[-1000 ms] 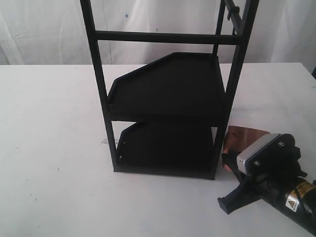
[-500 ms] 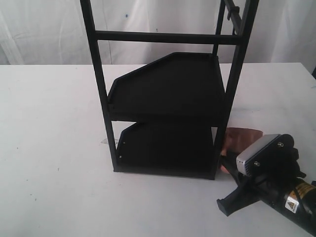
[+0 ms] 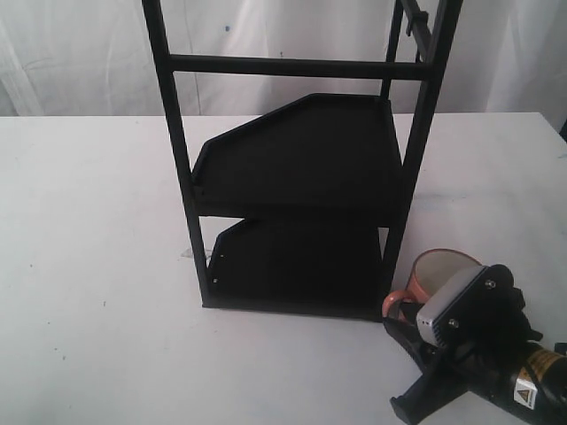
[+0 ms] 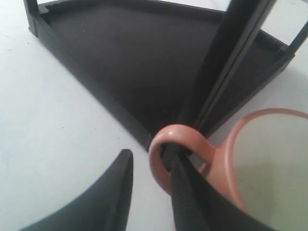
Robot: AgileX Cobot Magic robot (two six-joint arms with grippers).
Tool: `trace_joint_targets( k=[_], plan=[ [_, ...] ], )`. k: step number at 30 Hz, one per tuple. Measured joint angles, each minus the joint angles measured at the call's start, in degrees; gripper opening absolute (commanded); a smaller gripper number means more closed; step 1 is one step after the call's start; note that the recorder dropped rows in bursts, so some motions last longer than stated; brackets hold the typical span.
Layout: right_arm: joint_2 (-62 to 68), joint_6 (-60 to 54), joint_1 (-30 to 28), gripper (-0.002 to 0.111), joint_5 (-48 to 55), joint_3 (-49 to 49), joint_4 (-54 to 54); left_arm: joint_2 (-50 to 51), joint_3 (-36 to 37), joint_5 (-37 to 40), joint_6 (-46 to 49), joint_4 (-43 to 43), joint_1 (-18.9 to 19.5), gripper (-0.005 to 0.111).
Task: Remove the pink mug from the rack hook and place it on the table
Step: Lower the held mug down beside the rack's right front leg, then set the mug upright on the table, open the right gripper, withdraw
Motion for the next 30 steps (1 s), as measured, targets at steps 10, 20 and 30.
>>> trace_joint_targets(
  k=[10, 20, 30],
  plan=[
    [0.0, 0.96, 0.0, 0.027, 0.48, 0.0, -0.11, 0.0, 0.0, 0.0, 0.0, 0.0, 0.0, 0.001],
    [0.0, 7.54, 0.0, 0.027, 1.44, 0.5, -0.61, 0.0, 0.0, 0.0, 0.0, 0.0, 0.0, 0.001],
    [-7.84, 20.87, 0.0, 0.027, -3.09, 6.26, -7.24, 0.0, 0.0, 0.0, 0.0, 0.0, 0.0, 0.001]
  ],
)
